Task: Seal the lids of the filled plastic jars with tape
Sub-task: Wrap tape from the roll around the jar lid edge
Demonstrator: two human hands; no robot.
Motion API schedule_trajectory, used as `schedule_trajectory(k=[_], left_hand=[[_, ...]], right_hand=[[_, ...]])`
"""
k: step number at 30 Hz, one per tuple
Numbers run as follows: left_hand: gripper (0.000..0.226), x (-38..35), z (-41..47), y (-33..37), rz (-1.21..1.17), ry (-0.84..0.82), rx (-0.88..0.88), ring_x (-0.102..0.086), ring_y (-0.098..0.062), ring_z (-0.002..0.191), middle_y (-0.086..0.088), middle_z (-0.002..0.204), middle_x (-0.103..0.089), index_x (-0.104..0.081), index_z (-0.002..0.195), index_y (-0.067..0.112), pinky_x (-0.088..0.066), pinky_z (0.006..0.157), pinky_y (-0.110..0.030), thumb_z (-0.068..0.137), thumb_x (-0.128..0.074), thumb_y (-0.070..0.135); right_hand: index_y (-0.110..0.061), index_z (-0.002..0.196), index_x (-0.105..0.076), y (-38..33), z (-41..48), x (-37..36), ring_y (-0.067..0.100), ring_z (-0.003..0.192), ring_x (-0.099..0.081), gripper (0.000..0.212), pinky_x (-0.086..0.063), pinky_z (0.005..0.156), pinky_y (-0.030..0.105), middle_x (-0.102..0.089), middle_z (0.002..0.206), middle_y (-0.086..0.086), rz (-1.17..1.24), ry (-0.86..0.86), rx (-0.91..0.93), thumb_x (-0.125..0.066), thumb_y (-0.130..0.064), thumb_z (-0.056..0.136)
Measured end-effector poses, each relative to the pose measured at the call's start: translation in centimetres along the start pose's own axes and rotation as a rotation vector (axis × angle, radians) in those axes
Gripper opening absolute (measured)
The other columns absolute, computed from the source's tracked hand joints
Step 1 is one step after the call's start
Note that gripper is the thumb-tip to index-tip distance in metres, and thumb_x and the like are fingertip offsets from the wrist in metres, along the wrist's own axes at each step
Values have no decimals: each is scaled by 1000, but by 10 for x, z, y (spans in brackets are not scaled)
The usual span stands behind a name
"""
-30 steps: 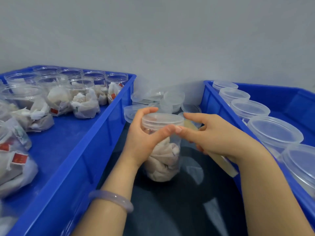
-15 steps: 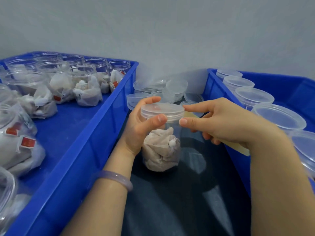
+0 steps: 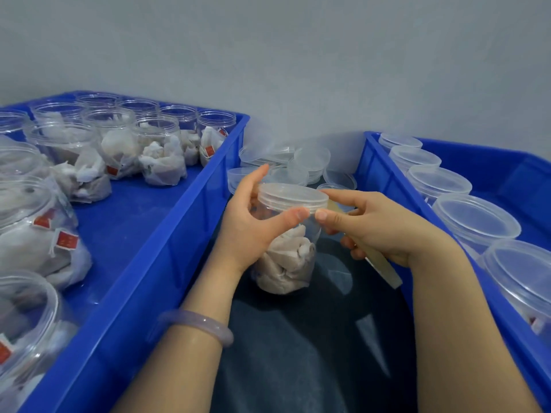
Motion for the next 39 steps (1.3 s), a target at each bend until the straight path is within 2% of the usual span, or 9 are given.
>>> schedule_trajectory(k=[2,6,12,14,17,21,24,29,39], left_hand=[[109,-3,-2,2,136,32,23,-48,-3,122,13,133,-49,-33,144,25,-44,101,-25,50,-82,53],[121,-4,-6,2,152,171,8,-49,10,104,27,116,-46,-37,140,24,-39,76,2,36,-74,71],[89,10,-4,-5,1,123,17,-61,-4,101,7,110,-62,-48,128,17,-50,81,-12,51,-87,34],[85,10,-3,-7,-48,103,33,-64,-3,95,6,105,-64,-49,129,12,-52,80,-16,55,-89,24],[82,9,-2,-9,-113,83,50,-65,-10,97,3,104,-66,-50,127,11,-54,83,-20,54,-88,17],[81,11,-2,-8,-182,71,67,-65,-9,94,3,102,-66,-51,128,7,-53,80,-18,56,-85,21],[101,12,-1,-10,-178,65,81,-66,-9,96,3,104,-67,-53,120,17,-53,78,-18,34,-91,52],[121,12,-2,-7,-180,66,89,-66,-3,96,4,108,-66,-52,124,17,-51,77,-16,20,-81,73],[123,6,-8,-6,-166,-104,73,-63,-14,109,-7,118,-64,-49,129,12,-51,89,-24,26,-84,69]], right_hand=[[-73,67,-53,-4,0,0,1,44,-53,21,-44,46,14,-63,59,-23,-82,12,32,-67,-58,70],[-65,96,-53,-15,2,-10,0,42,-56,18,-42,40,12,-56,51,-31,-212,-7,103,-59,-54,83],[-72,104,-52,-19,-10,-5,-3,81,-58,42,-46,77,19,-59,68,-38,-227,-104,116,-66,-59,67],[-76,79,-51,-21,-12,0,-6,72,-59,23,-41,65,10,-59,65,-38,-254,-74,108,-63,-61,67],[-66,76,-54,-20,-12,1,1,45,-57,16,-43,49,11,-60,51,-20,-229,-44,72,-65,-56,72],[-60,91,-53,-17,-8,-1,2,45,-56,28,-43,57,19,-60,49,-14,-212,-24,52,-66,-60,67],[-58,93,-57,-14,-8,0,3,46,-58,44,-42,58,18,-62,52,-11,-170,-20,46,-65,-70,52],[-49,122,-57,-14,-9,-1,5,47,-60,98,-45,55,18,-62,88,1,-168,3,11,-67,-75,28],[-47,129,-53,-6,-6,-2,-1,49,-59,104,-44,49,14,-60,55,-19,-153,-45,-15,-69,-70,29]])
Point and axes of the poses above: each hand's wrist, its own z-axis towards the middle knuckle, its own x-axis out of the back of the hand, y = z × x, the point moved 4 cm from there along z, towards the middle knuckle
